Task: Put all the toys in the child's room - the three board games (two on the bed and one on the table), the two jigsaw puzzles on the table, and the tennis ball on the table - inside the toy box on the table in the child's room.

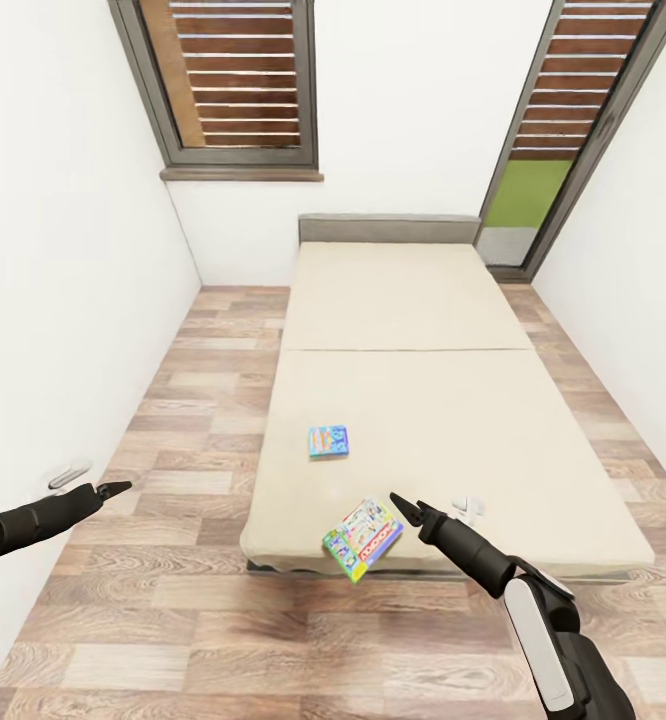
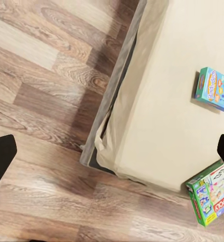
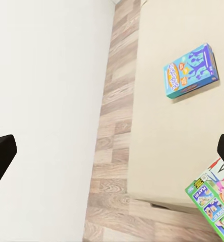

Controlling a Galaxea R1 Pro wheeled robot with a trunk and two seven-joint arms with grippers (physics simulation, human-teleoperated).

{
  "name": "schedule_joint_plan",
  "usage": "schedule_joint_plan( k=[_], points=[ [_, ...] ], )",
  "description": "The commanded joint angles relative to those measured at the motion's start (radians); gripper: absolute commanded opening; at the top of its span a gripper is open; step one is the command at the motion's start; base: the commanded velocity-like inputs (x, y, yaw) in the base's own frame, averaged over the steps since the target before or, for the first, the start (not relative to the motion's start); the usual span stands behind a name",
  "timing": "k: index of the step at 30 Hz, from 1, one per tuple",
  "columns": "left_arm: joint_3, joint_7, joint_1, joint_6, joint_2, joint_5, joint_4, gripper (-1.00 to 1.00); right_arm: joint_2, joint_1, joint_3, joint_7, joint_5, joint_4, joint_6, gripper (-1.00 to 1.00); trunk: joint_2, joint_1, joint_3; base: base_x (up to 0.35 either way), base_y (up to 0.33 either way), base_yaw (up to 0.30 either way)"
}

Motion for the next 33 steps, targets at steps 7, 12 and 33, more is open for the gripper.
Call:
schedule_joint_plan(
  k=[7, 12, 33],
  points=[
    [0.001, -0.003, -0.001, 0.007, 0.0, 0.0, 0.0, 1.0, 0.001, -0.001, -0.002, 0.001, -0.006, 0.0, 0.008, 1.0, -0.002, 0.001, 0.009, 0.0, 0.0, 0.08],
    [0.001, -0.003, -0.001, 0.007, -0.001, 0.0, 0.0, 1.0, 0.001, -0.001, -0.002, 0.001, -0.006, 0.0, 0.008, 1.0, -0.002, 0.001, 0.017, 0.0, 0.0, 0.081],
    [-0.003, -0.003, -0.001, 0.007, -0.002, 0.0, 0.0, 1.0, 0.001, -0.001, -0.002, 0.001, -0.006, 0.0, 0.007, 1.0, -0.002, 0.001, 0.05, 0.0, -0.009, 0.081]
  ],
)
